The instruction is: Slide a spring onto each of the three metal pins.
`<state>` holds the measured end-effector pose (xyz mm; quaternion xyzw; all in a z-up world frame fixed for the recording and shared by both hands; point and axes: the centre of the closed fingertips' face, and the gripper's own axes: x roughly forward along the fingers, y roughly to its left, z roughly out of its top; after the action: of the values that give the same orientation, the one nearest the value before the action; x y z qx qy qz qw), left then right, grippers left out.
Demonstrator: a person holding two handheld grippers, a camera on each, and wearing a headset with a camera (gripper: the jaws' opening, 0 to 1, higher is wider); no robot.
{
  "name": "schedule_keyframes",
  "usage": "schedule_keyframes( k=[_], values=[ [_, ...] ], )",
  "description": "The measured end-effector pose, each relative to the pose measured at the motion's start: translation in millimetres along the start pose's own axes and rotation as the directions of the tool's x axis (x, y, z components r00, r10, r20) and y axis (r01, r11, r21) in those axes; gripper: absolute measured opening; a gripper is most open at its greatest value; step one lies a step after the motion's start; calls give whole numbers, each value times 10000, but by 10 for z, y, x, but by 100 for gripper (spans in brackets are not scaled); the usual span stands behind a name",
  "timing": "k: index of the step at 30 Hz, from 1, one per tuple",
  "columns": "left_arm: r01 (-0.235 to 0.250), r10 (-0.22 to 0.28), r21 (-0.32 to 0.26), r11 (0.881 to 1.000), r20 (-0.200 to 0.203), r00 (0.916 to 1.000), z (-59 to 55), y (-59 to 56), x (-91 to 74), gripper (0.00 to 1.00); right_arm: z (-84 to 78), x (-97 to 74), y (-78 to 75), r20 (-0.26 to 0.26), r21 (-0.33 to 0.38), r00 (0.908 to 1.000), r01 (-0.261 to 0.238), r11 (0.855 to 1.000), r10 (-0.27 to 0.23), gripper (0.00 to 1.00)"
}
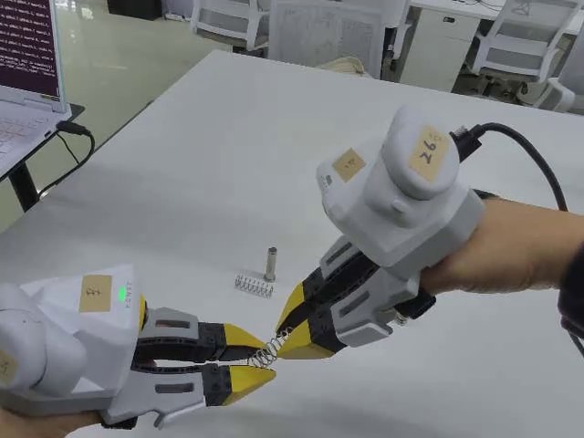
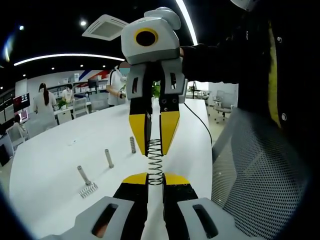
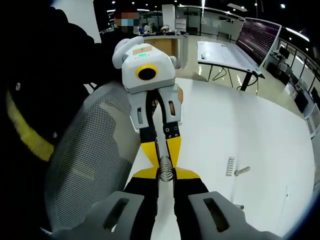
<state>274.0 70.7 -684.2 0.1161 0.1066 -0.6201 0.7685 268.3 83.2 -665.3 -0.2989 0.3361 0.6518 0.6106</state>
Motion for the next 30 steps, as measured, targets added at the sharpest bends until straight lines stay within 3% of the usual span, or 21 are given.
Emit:
schedule_keyframes(
  k=[25,30],
  values=[
    [-134,134,0,9999,124,9998,-2,39,24,3,-2,-6,-46,-630,-302,9979,104,9995,-123,7],
    [-147,147,-87,9999,50,9999,-18,36,21,8,-37,-3,-78,-763,-350,9968,200,9992,-227,7]
  ],
)
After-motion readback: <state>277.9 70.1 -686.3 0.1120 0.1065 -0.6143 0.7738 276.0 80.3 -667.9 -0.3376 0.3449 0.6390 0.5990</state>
